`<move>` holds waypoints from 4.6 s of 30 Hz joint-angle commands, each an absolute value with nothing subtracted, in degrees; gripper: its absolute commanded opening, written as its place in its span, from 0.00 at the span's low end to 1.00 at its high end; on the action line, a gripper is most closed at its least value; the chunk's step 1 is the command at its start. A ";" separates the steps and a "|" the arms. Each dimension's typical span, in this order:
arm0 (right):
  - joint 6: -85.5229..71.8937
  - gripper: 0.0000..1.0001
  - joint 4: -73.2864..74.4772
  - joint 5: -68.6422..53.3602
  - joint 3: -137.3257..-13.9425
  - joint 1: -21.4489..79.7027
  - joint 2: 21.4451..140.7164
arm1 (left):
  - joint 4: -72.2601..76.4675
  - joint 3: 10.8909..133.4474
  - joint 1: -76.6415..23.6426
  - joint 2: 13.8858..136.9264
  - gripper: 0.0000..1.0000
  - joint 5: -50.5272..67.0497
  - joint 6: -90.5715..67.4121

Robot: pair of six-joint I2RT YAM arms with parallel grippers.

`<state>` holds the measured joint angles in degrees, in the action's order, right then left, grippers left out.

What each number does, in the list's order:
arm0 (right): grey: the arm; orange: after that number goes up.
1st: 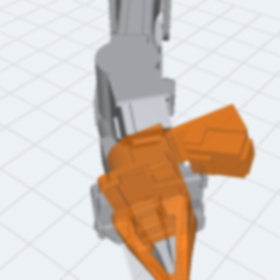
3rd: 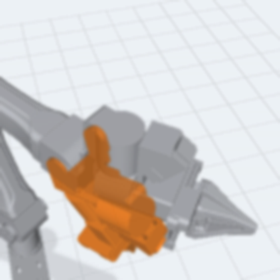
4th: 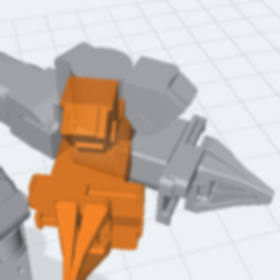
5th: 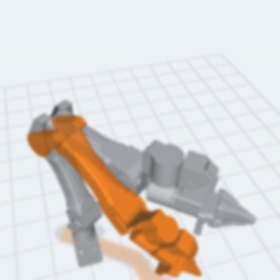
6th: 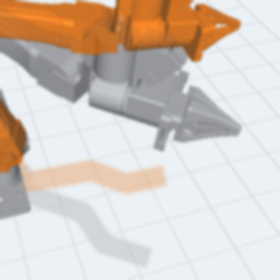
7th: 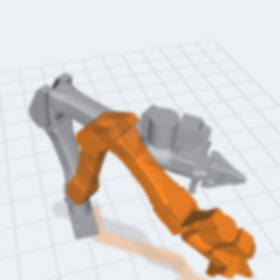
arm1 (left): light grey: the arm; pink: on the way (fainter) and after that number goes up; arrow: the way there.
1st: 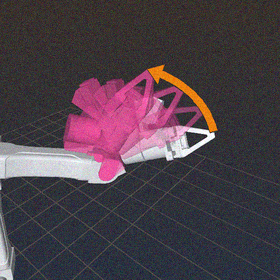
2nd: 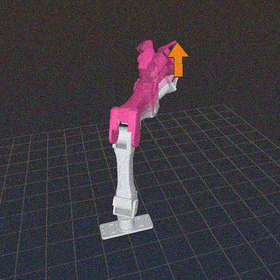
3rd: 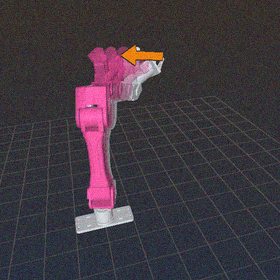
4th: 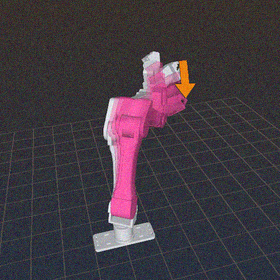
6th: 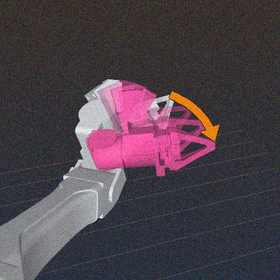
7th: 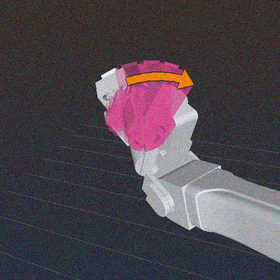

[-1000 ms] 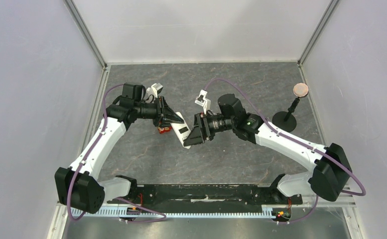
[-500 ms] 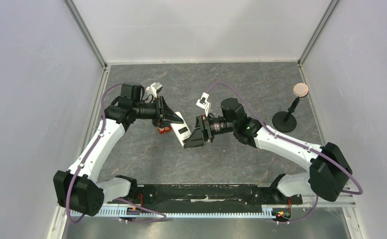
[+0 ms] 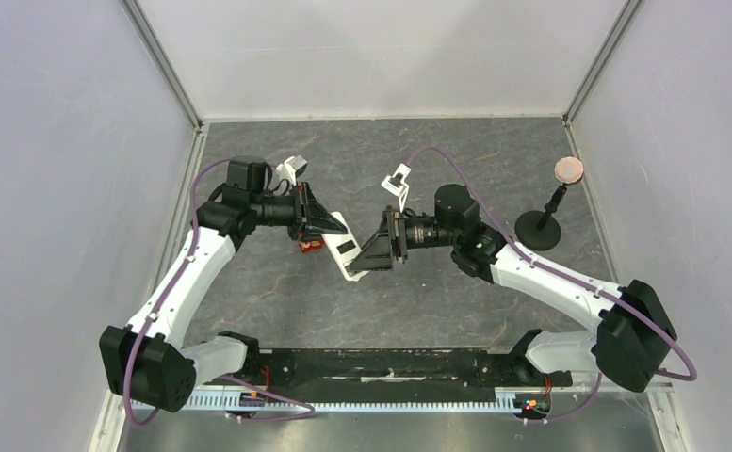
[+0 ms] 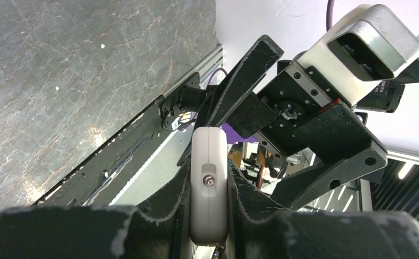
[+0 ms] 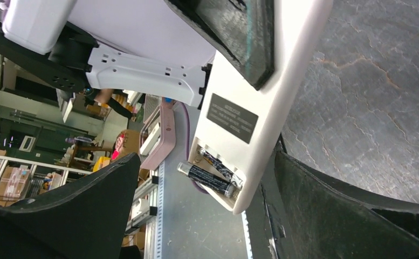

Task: Load the batteries into the remote control
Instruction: Load the battery into the remote control, then pick up the battery cover at the center of the board.

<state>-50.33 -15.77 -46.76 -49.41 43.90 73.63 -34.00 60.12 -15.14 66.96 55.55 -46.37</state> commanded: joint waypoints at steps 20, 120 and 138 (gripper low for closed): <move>-48.32 0.57 -12.74 -46.76 -50.28 43.18 74.86 | -29.97 59.24 -15.03 64.43 0.02 56.03 -50.80; 59.33 0.42 20.71 -18.13 -66.02 52.56 108.42 | -41.26 63.99 -14.50 39.37 0.02 -3.72 -34.35; 56.60 0.00 21.45 -21.77 -69.13 52.47 110.13 | -39.78 64.78 -14.50 42.11 0.02 -4.51 -34.57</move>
<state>59.05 18.79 -18.79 -68.58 53.06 109.58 -43.92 62.13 -14.70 42.13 -2.96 -36.34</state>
